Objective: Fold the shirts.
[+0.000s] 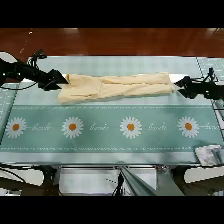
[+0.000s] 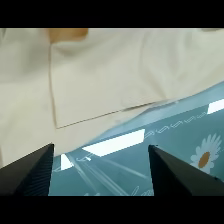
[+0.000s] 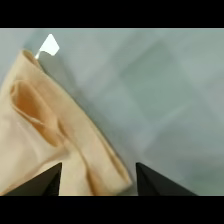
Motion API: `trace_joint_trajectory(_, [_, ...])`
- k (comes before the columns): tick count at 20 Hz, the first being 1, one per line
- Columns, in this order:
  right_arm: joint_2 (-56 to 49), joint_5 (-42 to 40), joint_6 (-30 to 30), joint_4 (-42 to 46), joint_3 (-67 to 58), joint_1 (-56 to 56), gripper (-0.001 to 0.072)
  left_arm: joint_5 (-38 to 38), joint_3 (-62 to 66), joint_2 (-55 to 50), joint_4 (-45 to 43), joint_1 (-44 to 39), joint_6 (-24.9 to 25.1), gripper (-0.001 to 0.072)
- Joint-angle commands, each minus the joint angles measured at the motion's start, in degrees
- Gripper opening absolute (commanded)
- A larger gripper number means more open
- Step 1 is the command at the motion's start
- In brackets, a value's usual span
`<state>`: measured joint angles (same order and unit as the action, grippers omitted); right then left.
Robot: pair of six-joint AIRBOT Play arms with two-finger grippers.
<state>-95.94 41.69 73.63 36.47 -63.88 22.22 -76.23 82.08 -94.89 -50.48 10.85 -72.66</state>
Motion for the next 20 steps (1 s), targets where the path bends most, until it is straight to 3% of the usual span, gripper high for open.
trace_joint_trajectory(1, [-3.0, -3.6, -3.2, -10.9, 0.0, -4.7, 0.0539, 0.9, 0.0, 2.1, 5.2, 0.0, 0.2, 0.0707])
trace_joint_trajectory(4, [-3.7, -12.0, -3.2, -13.6, 0.0, -10.3, 0.0528, 0.9, 0.0, 3.6, 9.6, 0.0, 0.2, 0.0706])
trace_joint_trajectory(6, [-3.7, -16.8, -3.2, -13.7, 0.0, -13.4, 0.0307, 1.0, 0.0, 4.5, 11.1, -0.1, 1.8, 0.0706])
trace_joint_trajectory(8, [-3.4, -17.6, -3.5, -13.7, 0.0, -14.7, 0.0038, 0.9, 0.0, 4.9, 11.1, -0.2, 1.7, 0.0706])
trace_joint_trajectory(10, [-1.2, -14.9, -7.7, -13.4, 0.0, -14.5, 0.0021, 1.0, 0.0, 5.0, 11.1, -0.3, 1.7, 0.0703])
trace_joint_trajectory(11, [0.6, -13.0, -10.3, -13.0, 0.0, -14.1, 0.0021, 1.0, 0.0, 5.0, 11.1, -0.6, 1.7, 0.0603])
trace_joint_trajectory(12, [3.2, -10.7, -11.7, -12.0, 0.0, -13.7, 0.0021, 1.0, 0.0, 5.0, 11.1, -1.0, 1.7, 0.0432])
trace_joint_trajectory(13, [6.1, -8.7, -11.8, -10.1, 0.0, -13.6, 0.0021, 1.2, 0.0, 5.0, 11.3, -1.9, 2.1, 0.0325])
trace_joint_trajectory(14, [9.8, -6.6, -11.8, -7.5, 0.0, -13.6, 0.0021, 1.2, 0.0, 5.0, 12.3, -3.2, 3.9, 0.0281])
trace_joint_trajectory(16, [17.4, -2.9, -11.6, -2.9, 0.0, -13.9, 0.0021, 2.0, 0.0, 5.0, 14.2, -6.3, 4.7, 0.0061])
trace_joint_trajectory(17, [21.6, -1.2, -10.5, -0.8, 0.0, -13.9, 0.0021, 3.3, 0.0, 5.0, 15.0, -8.5, 4.7, 0.0025])
trace_joint_trajectory(20, [32.9, 3.0, -4.6, 5.7, 0.0, -13.9, 0.0021, 9.3, 0.0, 4.9, 15.9, -15.9, 4.5, 0.0025])
